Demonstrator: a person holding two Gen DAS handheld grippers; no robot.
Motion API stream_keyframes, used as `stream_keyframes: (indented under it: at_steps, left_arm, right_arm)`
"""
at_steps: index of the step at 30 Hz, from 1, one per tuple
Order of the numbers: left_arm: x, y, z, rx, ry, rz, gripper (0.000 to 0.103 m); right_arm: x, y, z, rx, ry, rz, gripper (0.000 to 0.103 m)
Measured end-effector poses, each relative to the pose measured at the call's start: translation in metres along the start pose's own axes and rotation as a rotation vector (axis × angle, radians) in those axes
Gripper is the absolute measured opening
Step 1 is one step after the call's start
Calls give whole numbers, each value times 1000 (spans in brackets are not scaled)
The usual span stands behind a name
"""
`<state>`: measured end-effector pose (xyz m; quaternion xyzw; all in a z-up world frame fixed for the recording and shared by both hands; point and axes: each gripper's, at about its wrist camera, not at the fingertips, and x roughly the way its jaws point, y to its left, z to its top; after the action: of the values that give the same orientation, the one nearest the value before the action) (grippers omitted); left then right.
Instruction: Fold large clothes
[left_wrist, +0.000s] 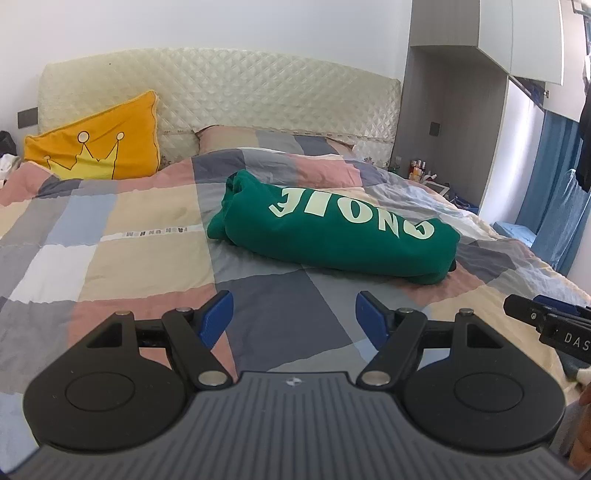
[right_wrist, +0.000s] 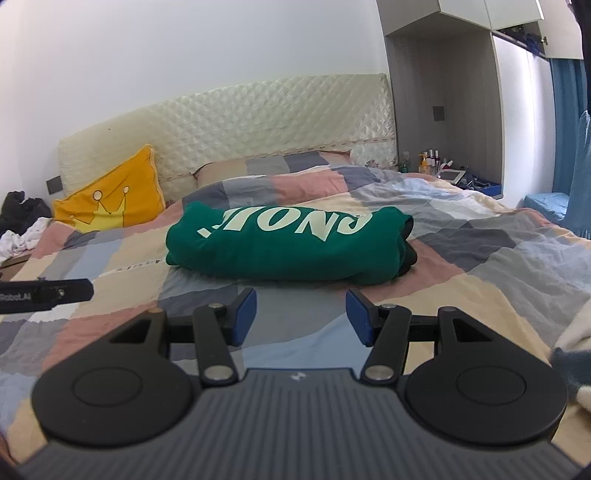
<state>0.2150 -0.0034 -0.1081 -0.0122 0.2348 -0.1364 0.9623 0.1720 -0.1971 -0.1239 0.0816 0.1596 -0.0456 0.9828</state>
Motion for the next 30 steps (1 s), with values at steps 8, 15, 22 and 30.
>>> stream_keyframes:
  at_steps: [8, 15, 22, 30]
  left_arm:
    - [-2, 0, -3, -12, -4, 5, 79]
    - [-3, 1, -3, -14, -1, 7, 86]
    - [-5, 3, -4, -20, -3, -1, 98]
    - [-10, 3, -4, -24, -9, 22, 101]
  right_arm:
    - [-3, 1, 0, -13, -18, -29, 58]
    - [-6, 3, 0, -27, -37, -50, 58]
    - [-9, 0, 1, -16, -58, -77, 60]
    - [-12, 3, 0, -28, -88, -67, 103]
